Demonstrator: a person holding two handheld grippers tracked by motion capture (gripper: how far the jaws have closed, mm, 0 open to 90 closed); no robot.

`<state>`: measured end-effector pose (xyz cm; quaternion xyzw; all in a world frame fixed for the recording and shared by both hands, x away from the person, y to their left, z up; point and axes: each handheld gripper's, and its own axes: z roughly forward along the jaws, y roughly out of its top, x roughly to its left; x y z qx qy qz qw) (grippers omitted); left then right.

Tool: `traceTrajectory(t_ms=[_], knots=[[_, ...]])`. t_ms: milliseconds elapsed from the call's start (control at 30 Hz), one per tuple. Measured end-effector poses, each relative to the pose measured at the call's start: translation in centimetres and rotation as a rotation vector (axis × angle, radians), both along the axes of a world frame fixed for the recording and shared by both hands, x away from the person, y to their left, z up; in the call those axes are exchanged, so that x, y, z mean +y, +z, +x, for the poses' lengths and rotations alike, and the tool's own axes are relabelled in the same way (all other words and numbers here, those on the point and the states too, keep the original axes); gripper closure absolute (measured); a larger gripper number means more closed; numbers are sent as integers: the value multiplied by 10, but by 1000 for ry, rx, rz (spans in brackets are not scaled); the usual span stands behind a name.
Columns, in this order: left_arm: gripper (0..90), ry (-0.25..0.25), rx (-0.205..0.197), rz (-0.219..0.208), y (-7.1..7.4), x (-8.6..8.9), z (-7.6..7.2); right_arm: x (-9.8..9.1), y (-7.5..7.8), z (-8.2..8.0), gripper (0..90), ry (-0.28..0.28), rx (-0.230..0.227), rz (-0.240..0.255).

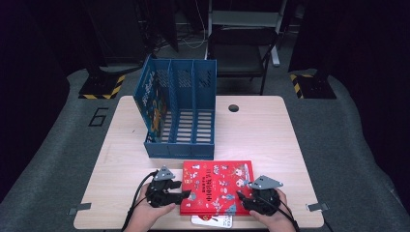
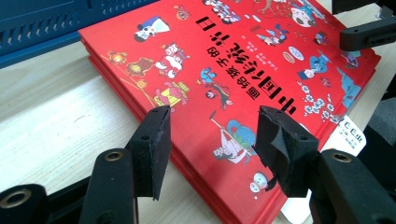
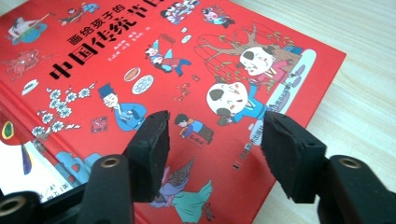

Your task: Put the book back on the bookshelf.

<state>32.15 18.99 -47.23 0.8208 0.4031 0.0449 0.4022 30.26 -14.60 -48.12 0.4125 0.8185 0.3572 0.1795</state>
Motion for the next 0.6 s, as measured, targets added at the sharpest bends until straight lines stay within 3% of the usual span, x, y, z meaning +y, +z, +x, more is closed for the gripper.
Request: traceTrajectory(t_ms=[67, 200, 367, 600], knots=[[482, -5, 25, -7, -2, -1, 0, -3, -1, 1, 426, -6, 16, 8], [505, -56, 25, 31, -6, -8, -2, -5, -3, 1, 440, -5, -7, -23], [505, -90, 8, 37, -8, -13, -5, -5, -4, 1, 414, -10, 11, -10], [492, -87, 3, 31, -9, -15, -6, -7, -4, 1, 405, -19, 19, -4]])
